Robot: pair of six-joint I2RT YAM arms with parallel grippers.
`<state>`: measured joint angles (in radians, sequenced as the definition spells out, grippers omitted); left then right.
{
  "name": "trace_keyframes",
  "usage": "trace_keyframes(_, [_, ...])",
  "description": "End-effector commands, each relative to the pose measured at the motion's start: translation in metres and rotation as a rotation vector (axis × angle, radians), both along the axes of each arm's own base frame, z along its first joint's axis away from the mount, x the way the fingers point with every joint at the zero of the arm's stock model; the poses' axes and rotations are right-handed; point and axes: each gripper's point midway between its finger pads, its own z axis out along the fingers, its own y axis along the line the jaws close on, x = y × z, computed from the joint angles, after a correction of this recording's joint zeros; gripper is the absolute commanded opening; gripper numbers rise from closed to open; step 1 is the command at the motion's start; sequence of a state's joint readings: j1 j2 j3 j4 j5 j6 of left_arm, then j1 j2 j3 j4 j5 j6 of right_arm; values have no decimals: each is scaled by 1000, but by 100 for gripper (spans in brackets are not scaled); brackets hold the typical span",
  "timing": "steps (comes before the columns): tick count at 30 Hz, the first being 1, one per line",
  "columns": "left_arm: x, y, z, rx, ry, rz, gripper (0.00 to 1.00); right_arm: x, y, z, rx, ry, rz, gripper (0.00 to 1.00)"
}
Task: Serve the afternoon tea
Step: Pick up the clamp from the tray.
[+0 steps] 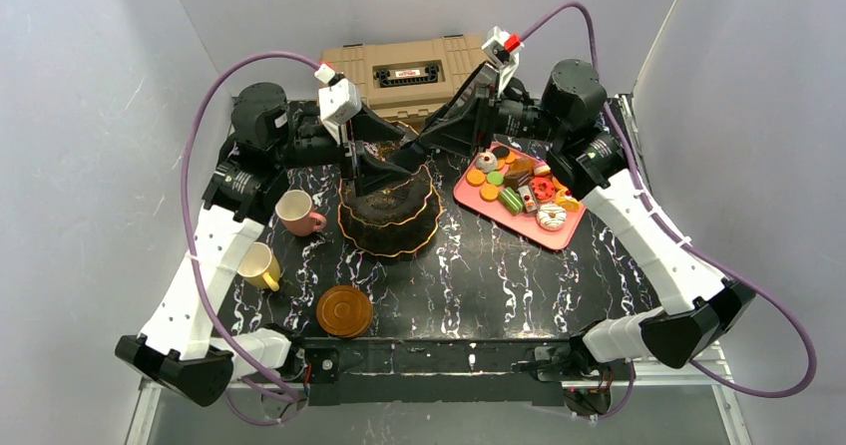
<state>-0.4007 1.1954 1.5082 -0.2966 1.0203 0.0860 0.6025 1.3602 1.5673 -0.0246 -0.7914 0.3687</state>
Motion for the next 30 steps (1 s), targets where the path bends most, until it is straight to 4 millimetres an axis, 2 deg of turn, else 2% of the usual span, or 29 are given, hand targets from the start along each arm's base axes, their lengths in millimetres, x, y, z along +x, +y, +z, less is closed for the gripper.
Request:
trace_keyframes(1, [18, 20, 18, -13, -193, 195, 74, 16, -17, 29, 51, -92, -194, 43])
trace_keyframes(3, [31, 24, 25, -13, -263, 277, 74, 26, -19, 32, 70, -80, -256, 44])
trace_keyframes(5, [37, 21, 27, 6, -301, 302, 76, 33, -21, 39, 115, -73, -301, 45])
trace_keyframes(9, [32, -8, 22, 66, -416, 277, 79, 36, -22, 49, 182, -63, -339, 46])
trace_keyframes(13, [44, -30, 19, 115, -488, 318, 80, 34, -20, 53, 203, -59, -334, 46])
trace_keyframes(16, [62, -32, 25, 122, -561, 410, 79, 31, -21, 55, 211, -60, -332, 46])
trace_keyframes(20, [73, -30, 37, 101, -664, 505, 77, 26, -21, 55, 226, -56, -316, 47])
trace_keyframes(22, [70, -28, 44, 72, -690, 515, 74, 27, -21, 53, 223, -52, -318, 47])
trace_keyframes(26, [48, -22, 55, 1, -747, 483, 72, 27, -21, 51, 215, -53, -316, 47])
trace_keyframes(28, [42, -22, 52, 1, -767, 459, 73, 25, -20, 51, 213, -53, -307, 47])
trace_keyframes(30, [45, -25, 40, 38, -763, 446, 76, 24, -18, 52, 214, -53, -289, 47])
